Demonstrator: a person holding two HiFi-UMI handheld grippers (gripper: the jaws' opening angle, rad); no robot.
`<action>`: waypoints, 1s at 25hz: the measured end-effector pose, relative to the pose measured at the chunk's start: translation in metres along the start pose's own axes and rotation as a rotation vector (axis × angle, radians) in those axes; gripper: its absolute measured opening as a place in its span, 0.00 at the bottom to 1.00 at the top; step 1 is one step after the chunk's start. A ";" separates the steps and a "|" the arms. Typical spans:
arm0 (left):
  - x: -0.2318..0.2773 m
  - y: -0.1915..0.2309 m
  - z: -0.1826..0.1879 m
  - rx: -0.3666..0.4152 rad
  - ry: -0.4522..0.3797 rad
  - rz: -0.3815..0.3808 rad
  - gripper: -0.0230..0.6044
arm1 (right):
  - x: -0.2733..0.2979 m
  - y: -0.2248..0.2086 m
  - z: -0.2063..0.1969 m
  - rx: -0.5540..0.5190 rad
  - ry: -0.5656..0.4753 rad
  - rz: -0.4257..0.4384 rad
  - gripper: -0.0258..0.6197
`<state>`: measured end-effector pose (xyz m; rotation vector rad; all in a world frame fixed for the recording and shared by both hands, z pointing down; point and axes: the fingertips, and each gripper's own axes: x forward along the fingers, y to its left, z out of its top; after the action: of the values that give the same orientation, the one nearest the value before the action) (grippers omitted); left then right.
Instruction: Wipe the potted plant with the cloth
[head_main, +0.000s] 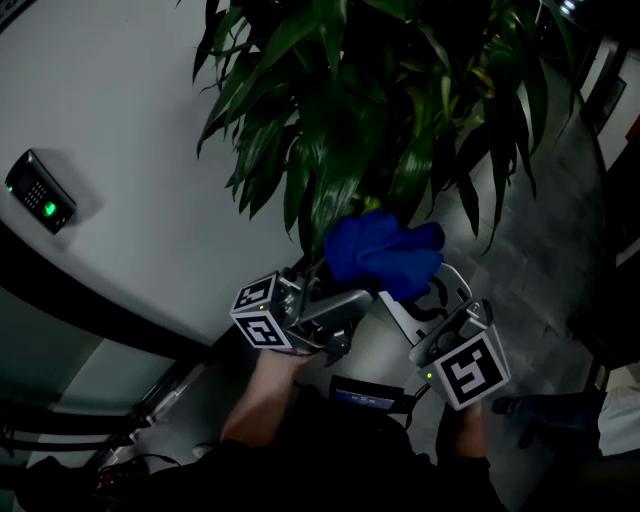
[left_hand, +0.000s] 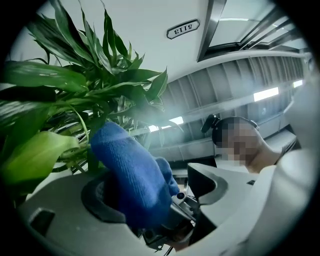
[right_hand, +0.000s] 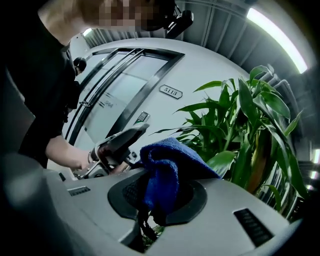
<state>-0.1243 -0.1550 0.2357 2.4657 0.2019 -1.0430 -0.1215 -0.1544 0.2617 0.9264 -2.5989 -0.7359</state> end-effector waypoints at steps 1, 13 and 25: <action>0.000 0.000 0.001 0.002 -0.002 0.001 0.63 | -0.001 0.007 -0.004 -0.002 0.018 0.017 0.15; -0.004 -0.007 -0.005 -0.043 -0.016 -0.019 0.63 | -0.050 -0.010 0.027 0.091 -0.101 -0.035 0.15; -0.010 -0.035 -0.020 -0.033 -0.010 -0.055 0.63 | 0.001 -0.068 0.051 0.012 -0.153 -0.161 0.15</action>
<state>-0.1290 -0.1139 0.2427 2.4373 0.2838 -1.0657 -0.1094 -0.1821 0.1822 1.1346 -2.6853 -0.8651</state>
